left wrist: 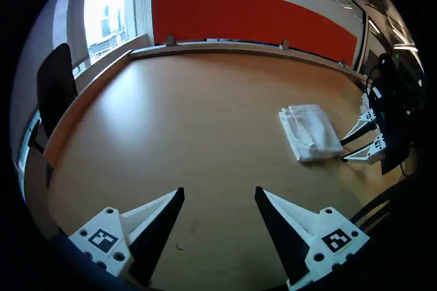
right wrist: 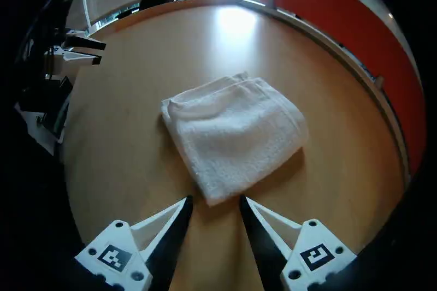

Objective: Fold towel

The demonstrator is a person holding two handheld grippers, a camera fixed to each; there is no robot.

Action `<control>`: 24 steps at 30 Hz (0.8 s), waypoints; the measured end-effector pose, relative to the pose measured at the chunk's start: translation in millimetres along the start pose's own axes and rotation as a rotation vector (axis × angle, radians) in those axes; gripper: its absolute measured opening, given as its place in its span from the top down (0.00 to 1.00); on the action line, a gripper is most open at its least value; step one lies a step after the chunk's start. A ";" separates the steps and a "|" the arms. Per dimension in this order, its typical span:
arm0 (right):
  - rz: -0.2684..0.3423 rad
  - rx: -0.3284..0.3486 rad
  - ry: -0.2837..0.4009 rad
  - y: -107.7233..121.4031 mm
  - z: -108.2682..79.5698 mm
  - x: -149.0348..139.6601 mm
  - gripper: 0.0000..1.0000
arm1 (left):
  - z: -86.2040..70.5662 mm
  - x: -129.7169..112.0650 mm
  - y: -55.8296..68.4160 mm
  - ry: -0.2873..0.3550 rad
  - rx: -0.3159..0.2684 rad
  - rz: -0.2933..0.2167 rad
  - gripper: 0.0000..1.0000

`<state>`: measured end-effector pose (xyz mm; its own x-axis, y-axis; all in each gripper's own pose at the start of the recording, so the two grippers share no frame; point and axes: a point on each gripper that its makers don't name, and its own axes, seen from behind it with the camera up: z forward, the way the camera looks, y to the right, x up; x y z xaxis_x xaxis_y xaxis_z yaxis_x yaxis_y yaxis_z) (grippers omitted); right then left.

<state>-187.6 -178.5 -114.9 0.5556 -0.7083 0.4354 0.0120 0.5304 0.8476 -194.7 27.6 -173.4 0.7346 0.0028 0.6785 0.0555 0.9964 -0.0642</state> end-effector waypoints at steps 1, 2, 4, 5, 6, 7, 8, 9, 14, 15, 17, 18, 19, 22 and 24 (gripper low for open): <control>0.002 -0.004 0.000 1.0 0.3 -0.1 0.38 | -0.1 0.0 -0.2 0.000 0.000 0.001 0.04; 0.005 -0.007 0.000 2.0 0.6 -0.1 0.39 | -0.2 0.0 -0.4 0.000 0.001 0.001 0.04; 0.009 -0.014 0.001 3.8 0.7 -0.3 0.43 | -0.2 -0.2 -0.8 0.000 0.002 0.002 0.04; 0.011 -0.017 0.002 4.6 0.8 -0.4 0.44 | -0.2 -0.3 -1.0 0.000 0.002 0.002 0.04; 0.012 -0.018 0.001 4.7 0.5 -0.7 0.46 | -0.2 -0.4 -1.0 0.000 0.002 0.001 0.04; 0.013 -0.018 0.001 4.6 0.3 -0.9 0.50 | -0.2 -0.4 -1.0 0.000 0.002 0.001 0.04; 0.014 -0.018 0.001 4.6 0.1 -1.2 0.53 | -0.2 -0.4 -1.1 0.000 0.002 0.000 0.04; 0.015 -0.022 0.001 5.3 -0.2 -1.3 0.56 | -0.3 -0.4 -1.2 0.000 0.002 -0.001 0.04; 0.027 -0.046 0.005 10.3 -2.0 -1.9 0.67 | -0.8 -0.6 -1.9 0.001 0.004 0.000 0.04; 0.030 -0.045 0.005 10.4 -1.9 -2.0 0.70 | -0.8 -0.7 -2.0 0.000 0.004 0.000 0.04; 0.036 -0.044 0.006 10.3 -1.8 -2.1 0.73 | -0.9 -0.9 -2.0 0.000 0.004 0.002 0.04; 0.037 -0.041 0.006 9.7 -1.5 -2.0 0.75 | -1.0 -1.1 -2.0 0.000 0.004 0.001 0.04; 0.038 -0.038 0.007 9.1 -1.2 -1.9 0.77 | -1.0 -1.2 -2.0 0.000 0.004 0.001 0.04; 0.042 -0.033 0.007 7.9 0.1 -1.5 0.87 | -1.1 -1.4 -1.9 0.000 0.004 0.001 0.04; 0.047 -0.032 0.007 7.6 0.9 -1.3 0.95 | -1.1 -1.4 -1.6 0.000 0.004 0.001 0.04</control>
<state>-189.0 -174.0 -108.8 0.5619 -0.6792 0.4723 0.0126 0.5778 0.8161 -195.0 25.9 -175.1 0.7348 0.0039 0.6783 0.0523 0.9967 -0.0623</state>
